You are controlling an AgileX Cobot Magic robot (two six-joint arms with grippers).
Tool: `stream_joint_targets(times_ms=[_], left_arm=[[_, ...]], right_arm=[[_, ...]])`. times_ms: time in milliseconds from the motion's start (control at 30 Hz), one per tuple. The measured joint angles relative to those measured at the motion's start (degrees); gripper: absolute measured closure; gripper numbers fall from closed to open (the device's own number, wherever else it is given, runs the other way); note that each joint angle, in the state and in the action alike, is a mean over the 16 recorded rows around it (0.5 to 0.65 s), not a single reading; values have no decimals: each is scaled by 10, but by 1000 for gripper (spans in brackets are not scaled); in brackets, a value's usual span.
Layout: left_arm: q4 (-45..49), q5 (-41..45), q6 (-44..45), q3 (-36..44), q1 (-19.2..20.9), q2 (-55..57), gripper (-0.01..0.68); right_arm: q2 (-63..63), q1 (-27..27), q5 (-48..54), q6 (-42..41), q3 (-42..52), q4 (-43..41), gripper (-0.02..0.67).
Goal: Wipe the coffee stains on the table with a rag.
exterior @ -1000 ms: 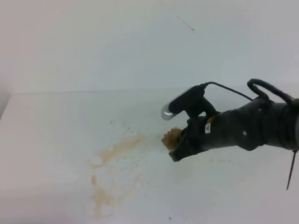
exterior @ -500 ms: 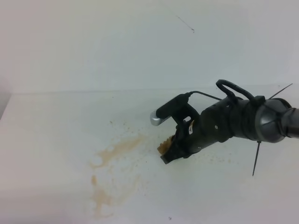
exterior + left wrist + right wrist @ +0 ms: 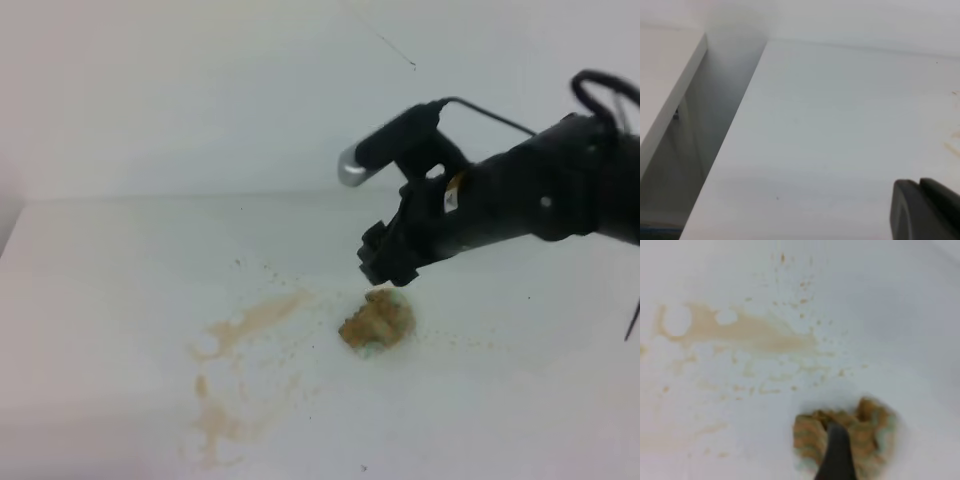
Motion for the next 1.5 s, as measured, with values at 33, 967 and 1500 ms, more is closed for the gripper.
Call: stream_joint_targets(times_ms=[33, 967, 1500], left_arm=[[0, 0, 0, 0, 0, 0, 672], [-1, 0, 0, -16, 0, 0, 672], [-1, 1, 0, -17, -1, 0, 672]], right_arm=[[-18, 0, 14, -2, 0, -5, 211], [-518, 0, -117, 255, 390, -260, 645], [-502, 0, -336, 320, 464, -426, 645]])
